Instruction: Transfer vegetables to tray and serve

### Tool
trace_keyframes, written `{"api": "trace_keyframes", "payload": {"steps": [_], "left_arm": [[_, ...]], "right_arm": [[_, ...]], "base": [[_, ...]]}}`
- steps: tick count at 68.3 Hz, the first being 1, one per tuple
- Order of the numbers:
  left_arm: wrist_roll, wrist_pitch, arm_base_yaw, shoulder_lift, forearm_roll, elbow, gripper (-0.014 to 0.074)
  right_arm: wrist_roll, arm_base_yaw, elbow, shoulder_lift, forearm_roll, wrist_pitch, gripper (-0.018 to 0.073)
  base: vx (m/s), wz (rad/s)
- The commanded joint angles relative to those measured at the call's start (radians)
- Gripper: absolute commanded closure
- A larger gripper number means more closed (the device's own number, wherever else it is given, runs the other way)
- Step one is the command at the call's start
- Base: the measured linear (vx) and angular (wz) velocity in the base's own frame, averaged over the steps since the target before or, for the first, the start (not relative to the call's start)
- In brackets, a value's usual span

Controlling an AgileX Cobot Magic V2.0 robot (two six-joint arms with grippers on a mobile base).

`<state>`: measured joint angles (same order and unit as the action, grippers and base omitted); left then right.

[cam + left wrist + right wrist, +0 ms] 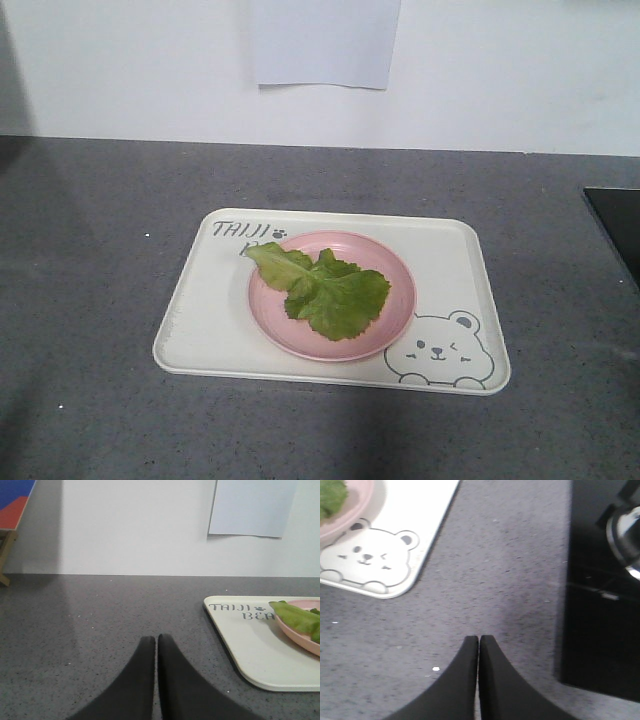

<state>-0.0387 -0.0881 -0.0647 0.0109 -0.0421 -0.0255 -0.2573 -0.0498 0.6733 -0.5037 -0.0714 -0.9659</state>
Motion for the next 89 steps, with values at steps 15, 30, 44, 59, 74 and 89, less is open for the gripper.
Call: {"api": "trace_keyframes", "payload": {"steps": [15,30,44,59,74,89], "left_arm": [[-0.009,0.071,0.002,0.015,-0.008,-0.027,0.0602],[-0.009,0.071,0.002,0.015,-0.008,-0.027,0.0602],[-0.009,0.071,0.002,0.015,-0.008,-0.027,0.0602],[-0.009,0.071,0.002,0.015,-0.008,-0.027,0.0602],[-0.009,0.071,0.002,0.015,-0.008,-0.027,0.0602],[-0.009,0.071,0.002,0.015,-0.008,-0.027,0.0602]], "right_arm": [[0.015,0.001,0.020,0.142,0.053,0.107,0.0568],[0.084,0.001,-0.242,0.296,-0.050,0.511,0.0568],[0.187,0.001,-0.489,0.429,-0.009,0.742,0.0568],[0.320,0.001,-0.631,0.514,0.084,0.797,0.0566],[0.323,0.001,-0.719,0.524,0.071,0.837,0.0566],[0.312,0.001,-0.719,0.524,0.071,0.879,0.0566]], "base": [[0.00,0.00],[0.00,0.00],[0.00,0.00],[0.00,0.00],[0.00,0.00],[0.00,0.00]]}}
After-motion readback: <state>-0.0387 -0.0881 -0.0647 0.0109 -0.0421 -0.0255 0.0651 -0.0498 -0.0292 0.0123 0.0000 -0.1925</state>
